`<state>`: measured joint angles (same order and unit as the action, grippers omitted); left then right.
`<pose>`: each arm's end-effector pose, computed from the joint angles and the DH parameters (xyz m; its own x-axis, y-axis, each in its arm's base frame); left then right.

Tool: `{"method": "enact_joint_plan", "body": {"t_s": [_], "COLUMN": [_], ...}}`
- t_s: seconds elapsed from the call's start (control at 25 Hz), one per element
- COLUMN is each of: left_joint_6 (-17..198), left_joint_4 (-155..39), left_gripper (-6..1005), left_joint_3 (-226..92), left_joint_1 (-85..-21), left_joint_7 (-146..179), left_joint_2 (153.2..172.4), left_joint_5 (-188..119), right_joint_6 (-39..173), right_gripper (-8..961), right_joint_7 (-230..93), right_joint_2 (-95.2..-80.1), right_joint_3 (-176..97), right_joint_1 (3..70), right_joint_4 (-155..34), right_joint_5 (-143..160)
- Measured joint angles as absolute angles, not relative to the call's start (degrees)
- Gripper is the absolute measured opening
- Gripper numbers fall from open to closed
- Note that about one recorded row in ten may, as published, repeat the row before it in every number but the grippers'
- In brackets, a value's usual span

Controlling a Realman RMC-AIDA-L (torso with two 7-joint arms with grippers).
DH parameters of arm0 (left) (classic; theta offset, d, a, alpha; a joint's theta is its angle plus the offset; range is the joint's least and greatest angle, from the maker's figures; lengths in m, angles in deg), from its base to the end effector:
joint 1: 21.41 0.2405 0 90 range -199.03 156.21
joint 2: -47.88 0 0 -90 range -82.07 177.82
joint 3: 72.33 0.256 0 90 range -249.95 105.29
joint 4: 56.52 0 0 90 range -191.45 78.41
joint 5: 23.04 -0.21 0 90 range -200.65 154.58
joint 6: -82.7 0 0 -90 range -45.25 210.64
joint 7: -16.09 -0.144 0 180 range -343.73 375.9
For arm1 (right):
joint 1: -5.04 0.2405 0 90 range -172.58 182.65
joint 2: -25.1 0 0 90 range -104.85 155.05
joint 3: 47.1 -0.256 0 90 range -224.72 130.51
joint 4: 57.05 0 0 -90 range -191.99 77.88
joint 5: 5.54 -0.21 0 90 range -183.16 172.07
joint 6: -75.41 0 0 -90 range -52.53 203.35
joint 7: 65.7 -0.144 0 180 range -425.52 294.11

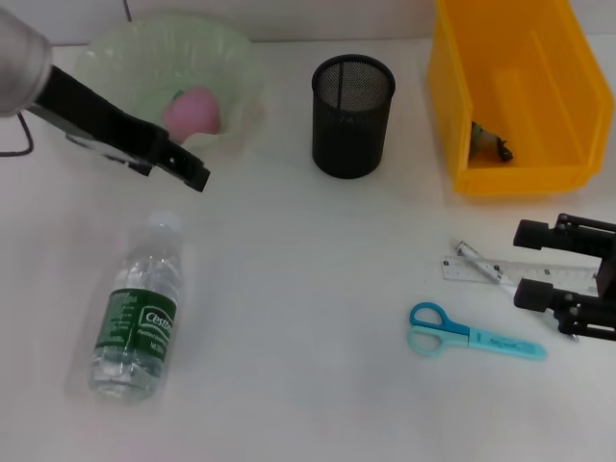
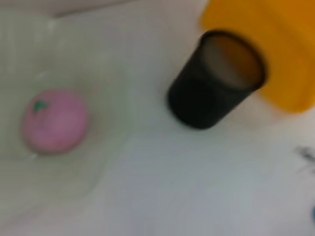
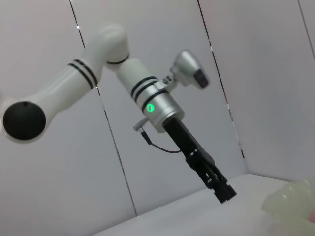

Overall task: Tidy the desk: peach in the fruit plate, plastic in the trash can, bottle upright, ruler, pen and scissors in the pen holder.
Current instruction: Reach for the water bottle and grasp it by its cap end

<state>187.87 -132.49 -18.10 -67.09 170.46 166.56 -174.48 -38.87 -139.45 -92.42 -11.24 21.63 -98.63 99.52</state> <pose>-0.1563 0.3755 0.0640 0.5351 0.8446 -0.0193 0.7805 -0.5030 -0.3714 0.2848 0.2376 0.0474 0.6651 -0.2529 -0.7026 -0.3744 -0.9271 -0.0207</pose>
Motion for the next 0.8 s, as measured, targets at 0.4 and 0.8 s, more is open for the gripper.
{"method": "enact_joint_plan", "body": {"t_s": [0.4,0.8], "left_joint_6": [175.1,171.1], "left_joint_4": [-120.0,-116.4], "left_gripper": [799,799], "left_joint_3": [-9.1,-8.5], "left_joint_1": [-70.0,-68.5], "left_joint_7": [178.9,180.2], "left_joint_2": [166.85,166.84], "left_joint_5": [-183.5,-183.4], "right_joint_6": [-37.7,-35.4], "right_gripper": [679,679], "right_joint_7": [-135.8,-135.5], "right_joint_2": [-92.97,-93.03], "right_joint_3": [-11.4,-11.2], "right_joint_1": [21.8,22.7], "right_joint_4": [-96.2,-94.9], "right_joint_5": [100.0,100.6]}}
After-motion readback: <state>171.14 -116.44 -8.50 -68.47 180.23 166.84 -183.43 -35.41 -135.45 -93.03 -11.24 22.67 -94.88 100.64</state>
